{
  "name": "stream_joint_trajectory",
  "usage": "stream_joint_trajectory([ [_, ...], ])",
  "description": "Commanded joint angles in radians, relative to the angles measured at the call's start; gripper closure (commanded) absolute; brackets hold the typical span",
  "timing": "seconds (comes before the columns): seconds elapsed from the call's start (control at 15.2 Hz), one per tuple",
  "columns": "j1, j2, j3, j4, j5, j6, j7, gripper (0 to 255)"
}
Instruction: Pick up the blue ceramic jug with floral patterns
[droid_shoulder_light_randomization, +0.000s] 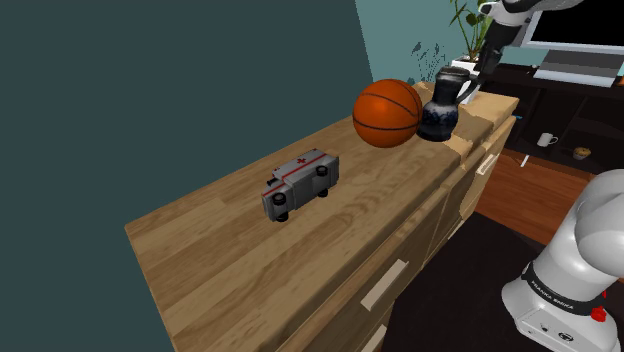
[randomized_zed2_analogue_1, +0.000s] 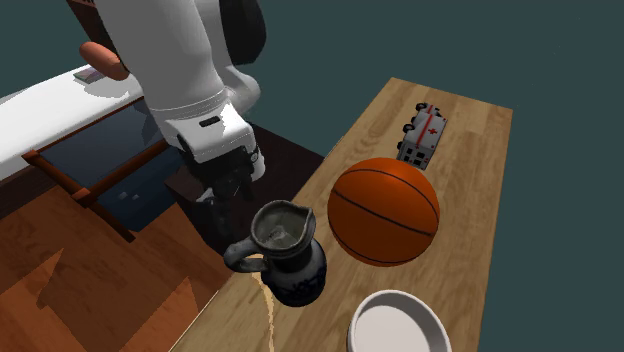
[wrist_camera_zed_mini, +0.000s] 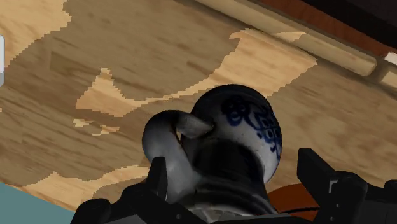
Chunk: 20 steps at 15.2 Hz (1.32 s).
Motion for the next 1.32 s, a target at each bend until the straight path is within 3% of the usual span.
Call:
stream_joint_trajectory([
  [0.0, 0.03, 0.068, -0.062, 0.066, 0.046, 0.022, -0.102, 0],
  [0.13, 0.06, 0.149, -0.129, 0.142, 0.115, 0.033, -0.208, 0],
  [0.79, 0.055, 0.154, -0.139, 0.045, 0.119, 0.135, -0.22, 0],
  [0.86, 0.055, 0.152, -0.138, 0.042, 0.117, 0.136, -0.219, 255],
  [1.25, 0.055, 0.151, -0.138, 0.042, 0.116, 0.136, -0.218, 255],
])
